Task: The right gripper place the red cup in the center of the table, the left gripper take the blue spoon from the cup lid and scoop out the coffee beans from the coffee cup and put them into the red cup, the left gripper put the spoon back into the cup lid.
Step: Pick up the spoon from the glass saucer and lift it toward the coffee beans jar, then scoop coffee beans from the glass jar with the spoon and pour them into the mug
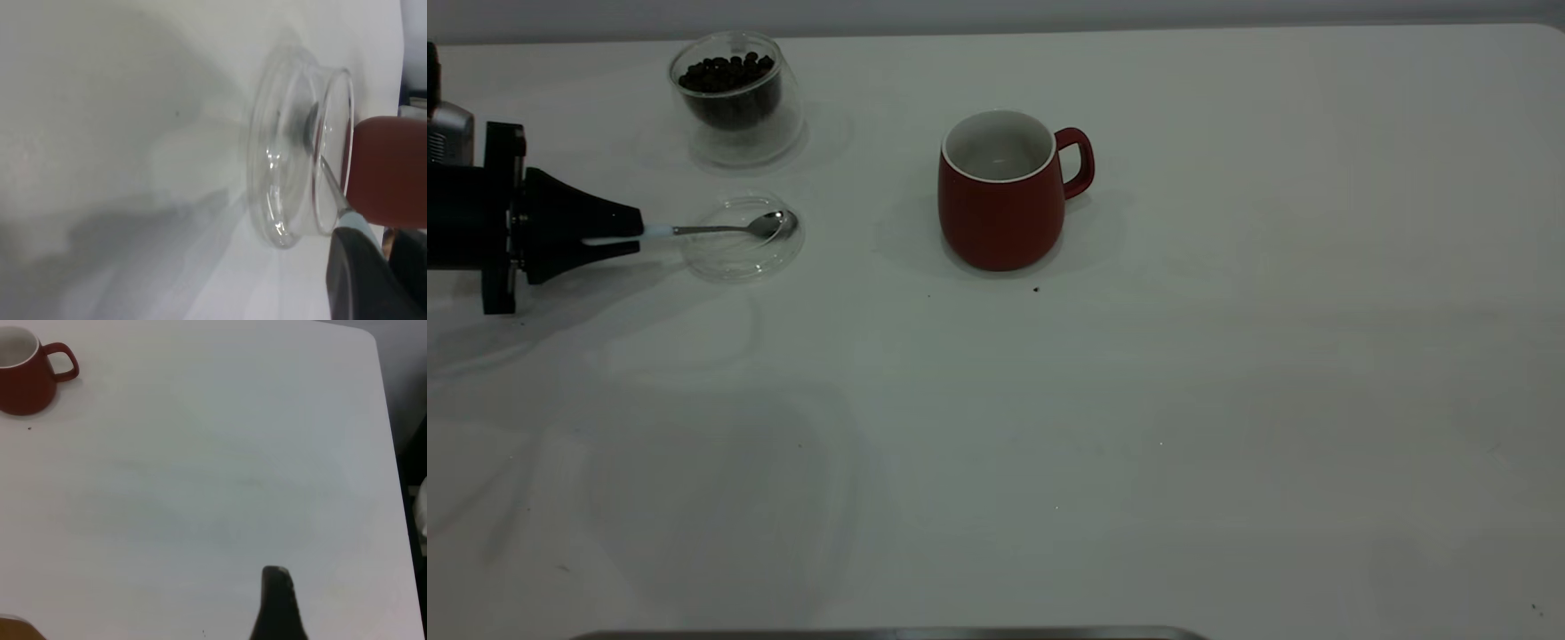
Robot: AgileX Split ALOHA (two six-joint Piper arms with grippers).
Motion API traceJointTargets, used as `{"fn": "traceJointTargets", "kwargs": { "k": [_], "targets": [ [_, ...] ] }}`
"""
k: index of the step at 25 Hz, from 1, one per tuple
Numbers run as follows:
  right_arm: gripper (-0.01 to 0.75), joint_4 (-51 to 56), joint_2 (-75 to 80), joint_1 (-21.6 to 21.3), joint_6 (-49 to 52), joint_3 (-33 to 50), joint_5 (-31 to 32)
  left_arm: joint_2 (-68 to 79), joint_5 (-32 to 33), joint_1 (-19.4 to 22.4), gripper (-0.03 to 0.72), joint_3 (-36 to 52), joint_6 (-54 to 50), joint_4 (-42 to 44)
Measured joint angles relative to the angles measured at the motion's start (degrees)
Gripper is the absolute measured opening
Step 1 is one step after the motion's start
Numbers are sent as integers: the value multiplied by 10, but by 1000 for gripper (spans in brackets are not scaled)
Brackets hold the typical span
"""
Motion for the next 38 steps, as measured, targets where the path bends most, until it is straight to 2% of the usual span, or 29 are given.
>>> {"fn": "traceJointTargets", "kwargs": {
  "k": [5, 11, 18, 26, 33, 38],
  "targets": [
    [588, 0, 0, 0, 0, 0, 0, -4, 4, 10, 121, 0, -24, 6],
    [588, 0, 0, 0, 0, 0, 0, -29, 34, 18, 120, 0, -35, 40],
    [588, 0, 0, 0, 0, 0, 0, -60, 40, 19, 120, -1, -66, 83],
    [588, 0, 0, 0, 0, 0, 0, -135, 77, 19, 120, -66, -34, 92],
    [588, 0, 0, 0, 0, 0, 0, -197, 13, 13, 120, -97, 5, 96],
    [588, 0, 0, 0, 0, 0, 0, -200, -51, -15, 120, -97, 84, 109]
  ]
}}
